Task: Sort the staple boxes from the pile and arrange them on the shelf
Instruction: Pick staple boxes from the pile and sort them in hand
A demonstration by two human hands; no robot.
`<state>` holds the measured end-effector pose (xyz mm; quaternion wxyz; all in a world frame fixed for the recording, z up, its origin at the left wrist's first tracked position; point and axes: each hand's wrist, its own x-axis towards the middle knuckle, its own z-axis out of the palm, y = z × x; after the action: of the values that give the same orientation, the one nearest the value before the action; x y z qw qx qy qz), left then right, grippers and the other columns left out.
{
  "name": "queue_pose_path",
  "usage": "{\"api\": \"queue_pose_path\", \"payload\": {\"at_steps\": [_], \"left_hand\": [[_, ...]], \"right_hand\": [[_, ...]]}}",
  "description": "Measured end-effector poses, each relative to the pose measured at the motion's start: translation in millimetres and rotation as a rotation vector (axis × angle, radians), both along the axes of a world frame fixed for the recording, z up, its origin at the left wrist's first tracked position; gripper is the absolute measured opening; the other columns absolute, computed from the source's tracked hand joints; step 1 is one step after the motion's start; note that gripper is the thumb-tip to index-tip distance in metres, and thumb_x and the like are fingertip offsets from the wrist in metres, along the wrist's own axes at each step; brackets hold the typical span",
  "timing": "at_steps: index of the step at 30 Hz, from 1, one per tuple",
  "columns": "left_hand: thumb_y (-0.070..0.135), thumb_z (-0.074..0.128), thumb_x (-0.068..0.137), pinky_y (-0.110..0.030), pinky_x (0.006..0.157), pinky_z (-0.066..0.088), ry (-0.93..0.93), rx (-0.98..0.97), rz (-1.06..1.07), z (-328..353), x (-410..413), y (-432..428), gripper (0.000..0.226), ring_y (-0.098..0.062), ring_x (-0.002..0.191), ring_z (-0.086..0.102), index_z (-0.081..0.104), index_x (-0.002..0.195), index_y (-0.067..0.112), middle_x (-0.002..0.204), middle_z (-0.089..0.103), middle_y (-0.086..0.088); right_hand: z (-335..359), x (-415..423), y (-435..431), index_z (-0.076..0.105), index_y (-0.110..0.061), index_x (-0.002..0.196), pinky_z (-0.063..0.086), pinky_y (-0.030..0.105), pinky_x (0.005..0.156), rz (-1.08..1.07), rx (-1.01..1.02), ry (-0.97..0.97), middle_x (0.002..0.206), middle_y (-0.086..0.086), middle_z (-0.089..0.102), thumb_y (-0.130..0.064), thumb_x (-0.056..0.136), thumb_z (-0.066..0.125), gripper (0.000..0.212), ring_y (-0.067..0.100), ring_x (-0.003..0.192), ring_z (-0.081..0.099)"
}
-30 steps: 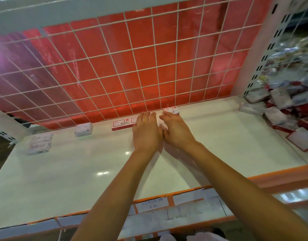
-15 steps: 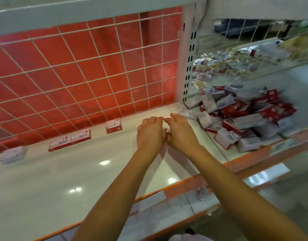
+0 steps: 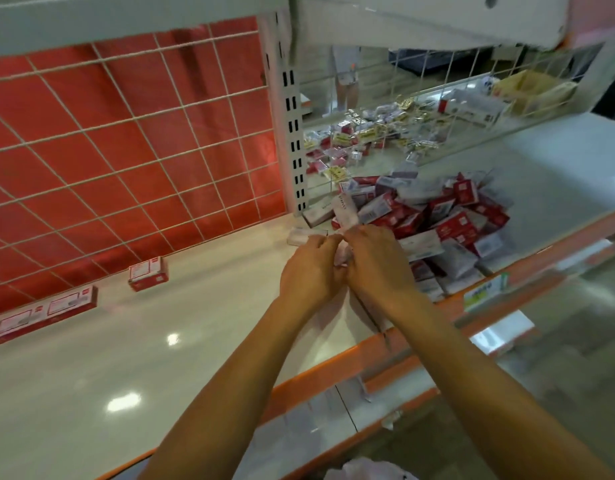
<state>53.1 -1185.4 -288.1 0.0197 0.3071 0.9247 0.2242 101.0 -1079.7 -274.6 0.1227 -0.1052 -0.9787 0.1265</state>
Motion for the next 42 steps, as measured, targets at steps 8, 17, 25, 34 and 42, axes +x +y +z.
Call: {"api": "queue_pose_path", "payload": {"at_steps": [8,17,25,34,42], "left_hand": [[0.052,0.047,0.094,-0.039,0.075,0.045,-0.089,-0.099,0.173,-10,1,32,0.051,-0.037,0.101,0.057,0.05,0.122,0.01,0.124,0.049,-0.016],[0.045,0.053,0.093,-0.036,0.069,0.045,-0.178,-0.004,0.307,-14,-11,39,0.039,-0.036,0.095,0.061,0.049,0.11,0.011,0.109,0.064,-0.017],[0.044,0.061,0.088,-0.03,0.072,0.045,-0.256,0.051,0.376,-11,-10,26,0.042,-0.026,0.101,0.061,0.051,0.118,0.017,0.117,0.064,-0.007],[0.015,0.077,0.076,-0.031,0.093,0.049,-0.223,0.263,0.263,-4,2,-4,0.05,-0.021,0.112,0.059,0.057,0.122,0.019,0.124,0.063,-0.001],[0.0,0.071,0.076,-0.022,0.086,0.043,-0.185,0.286,0.262,-3,12,-28,0.05,-0.019,0.109,0.059,0.058,0.12,0.02,0.123,0.063,-0.001]], "right_hand": [[0,25,38,0.059,-0.012,0.113,0.034,0.037,0.097,-0.11,0.063,-0.076,0.12,0.008,0.055,-0.017,0.086,0.056,0.028,0.029,0.118,0.043],[-23,35,57,0.066,-0.005,0.092,0.047,0.055,0.078,-0.174,-0.012,0.142,0.104,0.016,0.059,-0.005,0.071,0.069,0.021,0.039,0.104,0.053],[-21,36,54,0.062,0.0,0.107,0.039,0.061,0.091,-0.215,-0.065,0.101,0.13,0.024,0.048,0.002,0.077,0.061,0.03,0.043,0.124,0.039],[-11,34,58,0.062,-0.004,0.107,0.04,0.042,0.08,-0.281,0.031,0.088,0.112,0.017,0.055,0.002,0.078,0.056,0.031,0.039,0.109,0.042],[-2,27,34,0.055,-0.009,0.12,0.035,0.036,0.092,-0.095,-0.051,0.069,0.123,0.013,0.047,-0.003,0.081,0.062,0.039,0.034,0.117,0.036]]}}
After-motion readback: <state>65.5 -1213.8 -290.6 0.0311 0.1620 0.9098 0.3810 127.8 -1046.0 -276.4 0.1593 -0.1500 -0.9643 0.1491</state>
